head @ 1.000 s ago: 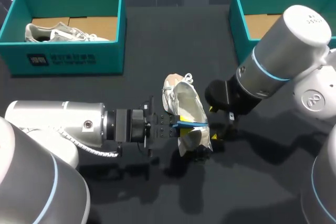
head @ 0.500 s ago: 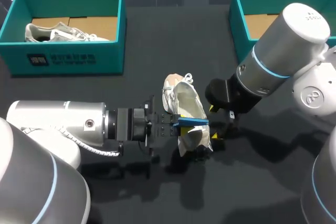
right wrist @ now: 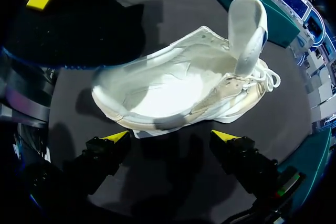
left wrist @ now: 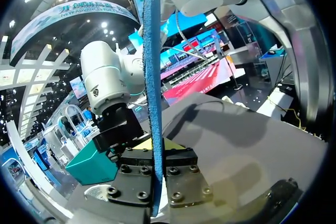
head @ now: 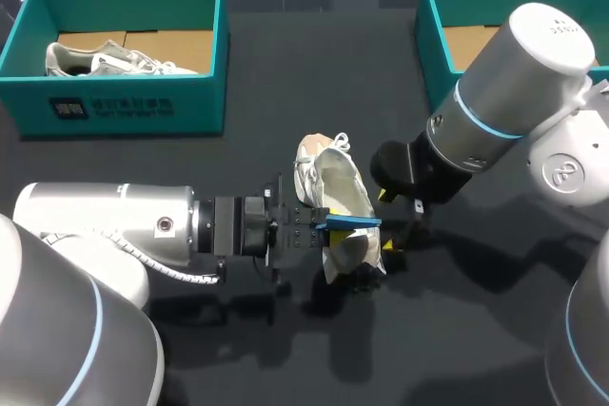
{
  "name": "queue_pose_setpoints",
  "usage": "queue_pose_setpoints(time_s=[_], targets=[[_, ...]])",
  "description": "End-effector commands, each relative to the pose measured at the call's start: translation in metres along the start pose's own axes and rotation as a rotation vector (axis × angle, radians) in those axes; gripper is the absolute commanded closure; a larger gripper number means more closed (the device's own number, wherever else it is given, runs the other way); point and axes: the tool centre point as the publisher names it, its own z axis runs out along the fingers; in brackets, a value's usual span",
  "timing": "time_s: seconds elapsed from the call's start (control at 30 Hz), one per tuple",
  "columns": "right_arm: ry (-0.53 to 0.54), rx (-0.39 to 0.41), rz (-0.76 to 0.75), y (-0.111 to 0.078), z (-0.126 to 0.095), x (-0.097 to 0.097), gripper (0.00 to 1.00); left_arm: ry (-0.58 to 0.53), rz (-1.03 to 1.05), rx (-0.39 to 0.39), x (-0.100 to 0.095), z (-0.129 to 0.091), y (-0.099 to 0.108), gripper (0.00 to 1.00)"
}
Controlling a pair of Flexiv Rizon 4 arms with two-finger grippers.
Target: Take the shoe out of the shoebox, open the shoe tongue, remove and reinsert the insole, then place the shoe into the shoebox
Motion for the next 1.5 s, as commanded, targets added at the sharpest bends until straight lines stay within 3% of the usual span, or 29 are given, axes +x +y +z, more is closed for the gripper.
queue_pose_setpoints(time_s=[0.03,0.53,1.5], targets=[[-0.001,0.002,0.0,0.0,0.001,0.0,0.0,-0.002,0.011,0.031,0.0,0.006,0.001,1.0],[-0.001,0.002,0.0,0.0,0.001,0.0,0.0,0.014,0.124,0.072,-0.006,0.02,0.01,1.0],[-0.001,0.002,0.0,0.0,0.001,0.0,0.0,-0.044,0.082,-0.002,0.005,0.034,0.027,1.0]])
